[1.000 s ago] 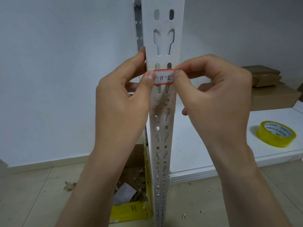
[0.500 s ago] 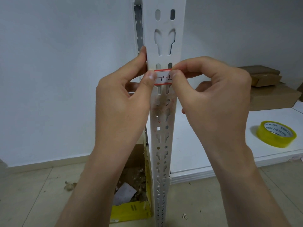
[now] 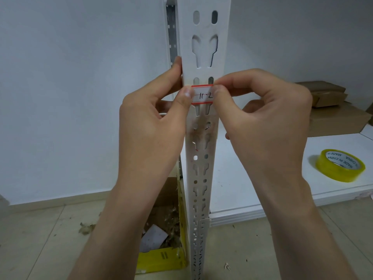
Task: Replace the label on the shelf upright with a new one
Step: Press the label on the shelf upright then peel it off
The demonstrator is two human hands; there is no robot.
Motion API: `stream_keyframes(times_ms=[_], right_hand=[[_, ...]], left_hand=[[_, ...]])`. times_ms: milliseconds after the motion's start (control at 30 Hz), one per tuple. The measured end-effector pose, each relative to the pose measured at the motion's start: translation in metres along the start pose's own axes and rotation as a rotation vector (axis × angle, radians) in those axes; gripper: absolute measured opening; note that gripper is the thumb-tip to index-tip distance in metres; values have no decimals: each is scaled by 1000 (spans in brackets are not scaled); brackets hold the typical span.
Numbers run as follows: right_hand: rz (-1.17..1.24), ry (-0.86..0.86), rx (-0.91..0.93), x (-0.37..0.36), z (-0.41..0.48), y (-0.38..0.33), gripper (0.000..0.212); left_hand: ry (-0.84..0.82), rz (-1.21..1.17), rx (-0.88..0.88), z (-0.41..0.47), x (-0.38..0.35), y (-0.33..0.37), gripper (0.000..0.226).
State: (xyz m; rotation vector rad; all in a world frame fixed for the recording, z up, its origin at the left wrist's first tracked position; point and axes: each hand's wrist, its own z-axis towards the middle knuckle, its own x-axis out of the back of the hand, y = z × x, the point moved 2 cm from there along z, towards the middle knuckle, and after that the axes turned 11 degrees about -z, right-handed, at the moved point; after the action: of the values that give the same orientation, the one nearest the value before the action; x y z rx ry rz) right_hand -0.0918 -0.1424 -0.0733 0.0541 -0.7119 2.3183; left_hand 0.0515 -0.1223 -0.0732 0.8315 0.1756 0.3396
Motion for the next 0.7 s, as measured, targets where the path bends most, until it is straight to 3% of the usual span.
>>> stream_keyframes(times_ms=[700], right_hand=[[-25, -83, 12, 0, 3, 1, 5]], left_hand=[[-7, 8, -13, 0, 0, 0, 43]])
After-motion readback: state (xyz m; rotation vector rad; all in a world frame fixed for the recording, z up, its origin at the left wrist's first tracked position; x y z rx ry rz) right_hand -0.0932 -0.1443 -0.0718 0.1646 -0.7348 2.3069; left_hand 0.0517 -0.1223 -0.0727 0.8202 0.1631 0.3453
